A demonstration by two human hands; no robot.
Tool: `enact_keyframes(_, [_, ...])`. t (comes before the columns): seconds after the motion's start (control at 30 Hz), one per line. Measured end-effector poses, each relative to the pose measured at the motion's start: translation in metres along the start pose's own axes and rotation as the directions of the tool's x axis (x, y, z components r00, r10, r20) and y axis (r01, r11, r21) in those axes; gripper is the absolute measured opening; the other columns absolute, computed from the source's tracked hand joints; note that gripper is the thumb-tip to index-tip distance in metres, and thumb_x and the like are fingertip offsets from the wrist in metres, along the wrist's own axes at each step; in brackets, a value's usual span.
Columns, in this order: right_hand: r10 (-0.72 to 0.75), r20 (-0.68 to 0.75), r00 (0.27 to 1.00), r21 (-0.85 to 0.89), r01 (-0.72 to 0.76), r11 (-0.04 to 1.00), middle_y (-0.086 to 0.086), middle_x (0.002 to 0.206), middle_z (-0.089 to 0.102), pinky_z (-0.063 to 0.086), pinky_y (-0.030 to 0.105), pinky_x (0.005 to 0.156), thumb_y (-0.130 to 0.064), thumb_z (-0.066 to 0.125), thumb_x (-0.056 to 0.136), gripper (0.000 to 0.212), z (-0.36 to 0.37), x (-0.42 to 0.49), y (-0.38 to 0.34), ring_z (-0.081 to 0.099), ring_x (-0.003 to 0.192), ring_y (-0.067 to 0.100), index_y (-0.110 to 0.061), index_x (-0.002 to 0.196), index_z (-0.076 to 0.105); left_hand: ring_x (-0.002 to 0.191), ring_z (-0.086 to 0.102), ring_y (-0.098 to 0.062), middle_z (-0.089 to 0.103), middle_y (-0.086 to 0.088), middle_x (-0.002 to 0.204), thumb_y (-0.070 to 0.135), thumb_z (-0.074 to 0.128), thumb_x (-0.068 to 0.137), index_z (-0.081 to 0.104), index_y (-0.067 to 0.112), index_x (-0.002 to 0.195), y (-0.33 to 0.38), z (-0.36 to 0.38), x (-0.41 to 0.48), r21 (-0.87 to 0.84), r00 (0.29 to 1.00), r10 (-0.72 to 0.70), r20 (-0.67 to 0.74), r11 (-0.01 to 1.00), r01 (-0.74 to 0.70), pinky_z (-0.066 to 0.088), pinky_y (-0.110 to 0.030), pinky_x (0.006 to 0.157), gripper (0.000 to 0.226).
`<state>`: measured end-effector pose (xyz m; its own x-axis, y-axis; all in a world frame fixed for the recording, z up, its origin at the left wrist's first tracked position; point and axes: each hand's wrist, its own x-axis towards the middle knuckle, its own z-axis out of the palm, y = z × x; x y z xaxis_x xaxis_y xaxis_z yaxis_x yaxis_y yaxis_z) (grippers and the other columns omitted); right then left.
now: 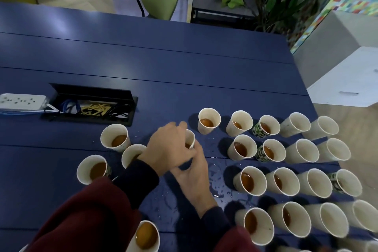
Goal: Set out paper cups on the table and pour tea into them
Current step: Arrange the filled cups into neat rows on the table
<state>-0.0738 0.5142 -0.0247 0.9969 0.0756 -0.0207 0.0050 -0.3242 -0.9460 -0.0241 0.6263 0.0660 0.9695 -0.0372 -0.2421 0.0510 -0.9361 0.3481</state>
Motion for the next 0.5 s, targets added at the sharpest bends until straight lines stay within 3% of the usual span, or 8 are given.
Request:
enact_keyframes(0.1, [-0.022,-0.067,0.997,-0.036,0.019,0.999,-0.018,0.110,0.065,0.052,0.018,0.078,-0.020,0.085,0.077,0.052,-0.009,-0.001,0.001,0.065,0.101,0.004,-0.023,0.122,0.059,0.093,0.056,-0.020,0.050,0.007,0.099,0.066,0.065,0.073,0.045,0.029,0.115,0.005,0.004,-0.011,-0.040,0.998,0.033,0.058,0.999,-0.031,0.041,-0.031,0.075,0.059])
enact_keyframes(0.23, [-0.013,-0.138,0.990,0.003,0.014,1.000,-0.012,0.110,0.068,0.057,0.035,0.083,-0.023,0.085,0.078,0.048,-0.022,0.003,0.015,0.067,0.103,0.013,-0.021,0.119,0.060,0.110,0.053,-0.018,0.052,0.007,0.120,0.083,0.059,0.069,0.041,0.031,0.133,-0.011,0.003,-0.021,-0.156,1.000,0.014,0.013,0.988,-0.012,0.042,-0.034,0.084,0.084])
enact_keyframes(0.37, [-0.009,-0.245,0.969,-0.047,-0.002,0.999,-0.003,0.107,0.065,0.055,0.040,0.085,-0.028,0.087,0.077,0.045,-0.034,0.013,0.032,0.064,0.100,0.014,-0.021,0.114,0.061,0.118,0.049,-0.028,0.050,-0.007,0.127,0.076,0.058,0.078,0.040,0.018,0.139,-0.043,0.011,-0.028,0.032,0.996,-0.084,-0.032,0.996,0.085,0.044,-0.041,0.098,0.086])
enact_keyframes(0.5, [0.038,-0.272,0.962,-0.083,-0.062,0.995,-0.007,0.098,0.068,0.050,0.026,0.082,-0.020,0.089,0.074,0.042,-0.040,0.021,0.044,0.064,0.093,0.009,-0.020,0.104,0.060,0.115,0.051,-0.027,0.052,-0.009,0.124,0.070,0.064,0.077,0.044,0.017,0.133,-0.062,0.021,-0.040,0.190,0.984,-0.175,-0.014,0.966,0.174,0.049,-0.040,0.095,0.080])
